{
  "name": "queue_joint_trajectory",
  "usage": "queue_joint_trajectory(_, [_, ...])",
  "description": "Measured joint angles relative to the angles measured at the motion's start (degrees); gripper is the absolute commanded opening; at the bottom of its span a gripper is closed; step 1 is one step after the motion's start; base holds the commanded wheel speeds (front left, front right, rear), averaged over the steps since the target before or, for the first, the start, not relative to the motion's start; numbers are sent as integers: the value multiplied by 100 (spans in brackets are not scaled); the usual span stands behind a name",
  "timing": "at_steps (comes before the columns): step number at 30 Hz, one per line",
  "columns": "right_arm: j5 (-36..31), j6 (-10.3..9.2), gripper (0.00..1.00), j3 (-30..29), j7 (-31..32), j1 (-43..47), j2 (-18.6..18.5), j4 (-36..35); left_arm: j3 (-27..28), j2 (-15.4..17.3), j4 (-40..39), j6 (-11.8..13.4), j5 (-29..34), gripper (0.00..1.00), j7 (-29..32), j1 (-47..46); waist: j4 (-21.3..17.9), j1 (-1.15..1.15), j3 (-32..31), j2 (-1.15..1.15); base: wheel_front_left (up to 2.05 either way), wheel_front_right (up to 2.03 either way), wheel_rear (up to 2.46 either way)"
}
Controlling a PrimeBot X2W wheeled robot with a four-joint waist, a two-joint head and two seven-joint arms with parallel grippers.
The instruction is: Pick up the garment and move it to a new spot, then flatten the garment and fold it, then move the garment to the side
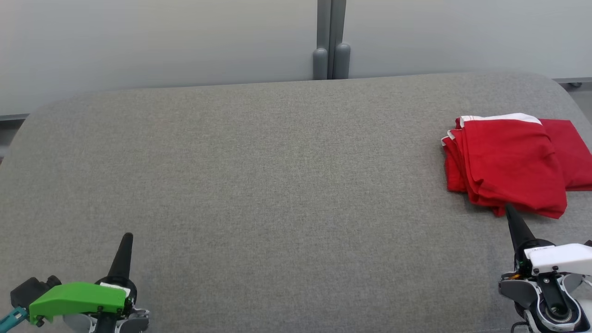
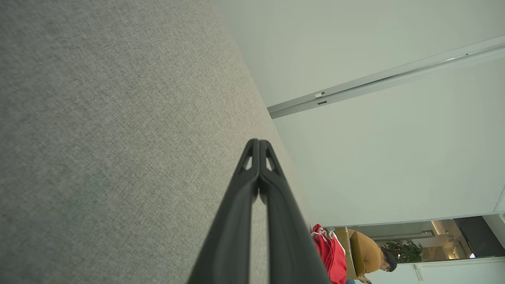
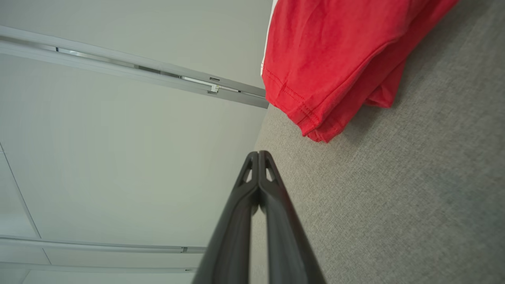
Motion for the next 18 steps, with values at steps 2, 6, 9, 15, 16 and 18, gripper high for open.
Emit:
queue_joint_trajectory(2, [105, 36, 0, -41, 29, -37, 23, 9, 29, -34, 1, -44, -97, 0, 25, -42, -6, 0, -4, 0, 0, 0, 0])
queue_joint_trajectory(6, [352, 97, 0, -136, 99, -109, 103, 20, 99, -101, 18, -83, -345, 0, 100, -63, -18, 0, -11, 0, 0, 0, 0])
queue_joint_trajectory(9, [533, 142, 0, -177, 149, -116, 171, 35, 188, -104, 33, -108, -508, 0, 152, -66, -27, 0, -17, 0, 0, 0, 0])
queue_joint_trajectory(15, [882, 230, 0, -318, 260, -214, 247, 48, 293, -151, 75, -202, -835, 0, 245, -107, -46, 0, -28, 0, 0, 0, 0])
queue_joint_trajectory(16, [950, 231, 0, -335, 274, -219, 271, 49, 326, -157, 85, -204, -937, 0, 265, -129, -49, 0, -30, 0, 0, 0, 0])
queue_joint_trajectory(18, [1056, 241, 0, -363, 301, -225, 330, 58, 376, -165, 94, -226, -1035, 0, 297, -164, -55, 0, -34, 0, 0, 0, 0])
